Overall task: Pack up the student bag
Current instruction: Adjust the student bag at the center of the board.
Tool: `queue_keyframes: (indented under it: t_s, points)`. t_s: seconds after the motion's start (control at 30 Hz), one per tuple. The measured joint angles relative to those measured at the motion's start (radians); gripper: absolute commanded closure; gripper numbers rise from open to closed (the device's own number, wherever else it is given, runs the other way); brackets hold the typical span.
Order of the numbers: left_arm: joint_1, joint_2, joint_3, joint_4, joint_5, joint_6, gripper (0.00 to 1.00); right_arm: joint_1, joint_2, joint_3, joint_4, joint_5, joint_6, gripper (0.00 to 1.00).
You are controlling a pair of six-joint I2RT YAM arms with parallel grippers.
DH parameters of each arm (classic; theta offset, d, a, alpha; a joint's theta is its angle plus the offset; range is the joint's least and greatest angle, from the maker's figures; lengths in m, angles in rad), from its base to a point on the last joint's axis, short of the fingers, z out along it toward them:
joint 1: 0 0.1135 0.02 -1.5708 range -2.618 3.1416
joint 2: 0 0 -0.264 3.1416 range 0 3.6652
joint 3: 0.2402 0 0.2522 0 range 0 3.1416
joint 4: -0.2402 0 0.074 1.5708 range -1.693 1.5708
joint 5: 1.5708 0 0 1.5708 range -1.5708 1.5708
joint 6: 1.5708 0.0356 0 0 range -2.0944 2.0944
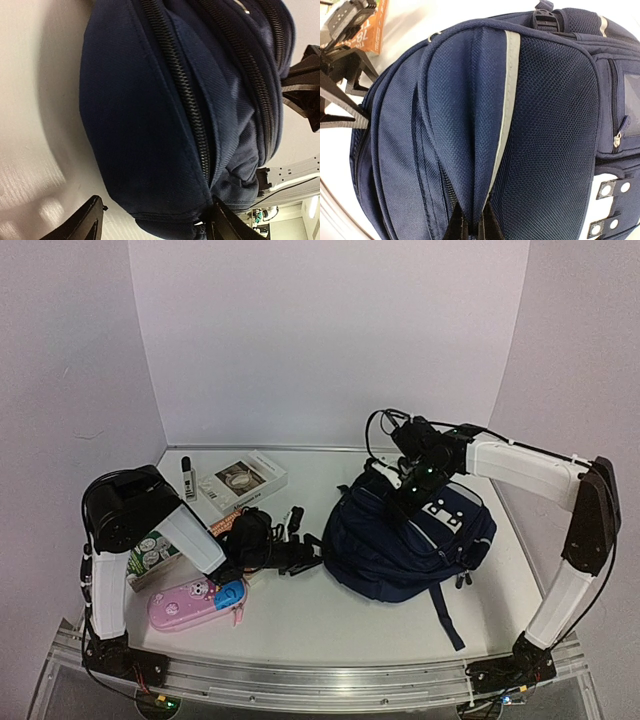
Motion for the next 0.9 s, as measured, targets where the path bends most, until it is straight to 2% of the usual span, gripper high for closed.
queue_keyframes:
  t_s: [0.07, 0.2, 0.3, 0.37, 0.43, 0.53, 0.7, 0.83, 0.9]
  points:
    - [-0.001, -0.014, -0.007, 0.007, 0.001, 0.001, 0.31, -0.006, 0.0, 0.008, -0.005, -0.012, 0.009, 1.0]
    - [-0.015, -0.052, -0.01, -0.012, 0.001, 0.027, 0.4, -0.031, 0.0, 0.049, -0.027, -0.03, 0.024, 1.0]
    - [-0.027, -0.07, -0.01, -0.015, 0.001, 0.04, 0.42, -0.063, -0.006, 0.078, -0.032, -0.056, 0.029, 1.0]
    - [-0.028, -0.073, -0.01, -0.014, 0.003, 0.045, 0.47, -0.073, -0.018, 0.084, -0.036, -0.07, 0.028, 1.0]
    - [-0.029, -0.073, -0.01, -0.013, 0.007, 0.046, 0.57, -0.078, -0.026, 0.092, -0.046, -0.077, 0.025, 1.0]
    - [-0.031, -0.075, -0.01, -0.019, 0.012, 0.055, 0.62, -0.079, -0.028, 0.111, -0.062, -0.08, 0.027, 1.0]
    - [-0.034, -0.148, -0.004, -0.152, -0.06, 0.104, 0.59, -0.077, -0.026, 0.135, -0.069, -0.07, 0.068, 1.0]
    - [-0.033, -0.198, 0.059, -0.281, -0.127, 0.144, 0.57, -0.081, 0.006, 0.188, -0.067, -0.02, 0.128, 1.0]
    - [-0.026, -0.199, 0.091, -0.335, -0.163, 0.151, 0.51, -0.091, 0.05, 0.226, -0.062, -0.002, 0.17, 1.0]
